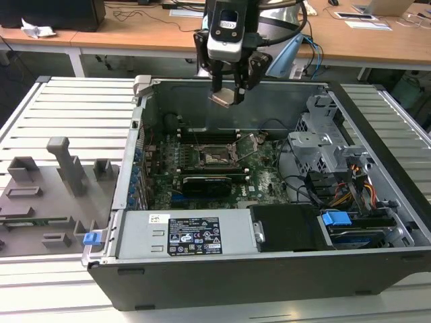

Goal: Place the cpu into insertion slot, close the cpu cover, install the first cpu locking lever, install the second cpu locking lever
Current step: 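Place the cpu into insertion slot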

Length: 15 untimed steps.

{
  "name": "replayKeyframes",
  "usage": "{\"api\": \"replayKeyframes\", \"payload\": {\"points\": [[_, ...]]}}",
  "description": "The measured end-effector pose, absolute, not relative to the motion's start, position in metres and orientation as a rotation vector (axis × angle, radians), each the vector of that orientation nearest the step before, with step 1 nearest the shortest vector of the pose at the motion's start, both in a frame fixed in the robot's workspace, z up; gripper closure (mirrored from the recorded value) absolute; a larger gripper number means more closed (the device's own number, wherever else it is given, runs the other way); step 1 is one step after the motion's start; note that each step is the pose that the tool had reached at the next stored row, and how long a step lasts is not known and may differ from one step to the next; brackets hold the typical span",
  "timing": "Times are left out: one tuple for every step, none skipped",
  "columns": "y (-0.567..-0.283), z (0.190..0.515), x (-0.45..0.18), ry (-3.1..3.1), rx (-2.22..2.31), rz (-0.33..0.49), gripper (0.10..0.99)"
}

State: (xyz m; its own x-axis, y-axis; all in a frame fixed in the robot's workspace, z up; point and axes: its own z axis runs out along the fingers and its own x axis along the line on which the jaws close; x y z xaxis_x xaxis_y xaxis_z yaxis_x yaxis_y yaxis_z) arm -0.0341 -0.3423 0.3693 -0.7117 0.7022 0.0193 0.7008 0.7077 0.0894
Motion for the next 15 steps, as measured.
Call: {"api": "replayKeyframes", "payload": {"points": [[-0.3423, 0.3692, -0.0341, 2.881, 1.202, 0.141, 0.557], [-0.3423, 0.3692, -0.0341, 2.875, 1.217, 0.140, 0.557], [-0.3423, 0.3690, -0.0341, 2.863, 1.243, 0.140, 0.557], [-0.3423, 0.3690, -0.0341, 2.857, 1.254, 0.140, 0.557], [-0.3423, 0.3689, -0.0341, 2.852, 1.265, 0.140, 0.557], [-0.3423, 0.3684, -0.0341, 2.837, 1.296, 0.139, 0.557], [-0.3425, 0.3682, -0.0341, 2.830, 1.309, 0.139, 0.557], [-0.3427, 0.3680, -0.0342, 2.827, 1.315, 0.139, 0.557], [-0.3430, 0.3676, -0.0342, 2.823, 1.323, 0.139, 0.557], [-0.3431, 0.3672, -0.0341, 2.820, 1.330, 0.139, 0.557], [-0.3431, 0.3668, -0.0341, 2.814, 1.340, 0.138, 0.557], [-0.3431, 0.3663, -0.0340, 2.799, 1.371, 0.137, 0.557], [-0.3432, 0.3657, -0.0341, 2.777, 1.412, 0.136, 0.557], [-0.3432, 0.3652, -0.0341, 2.754, 1.452, 0.136, 0.557], [-0.3432, 0.3647, -0.0341, 2.734, 1.487, 0.135, 0.557]]}}
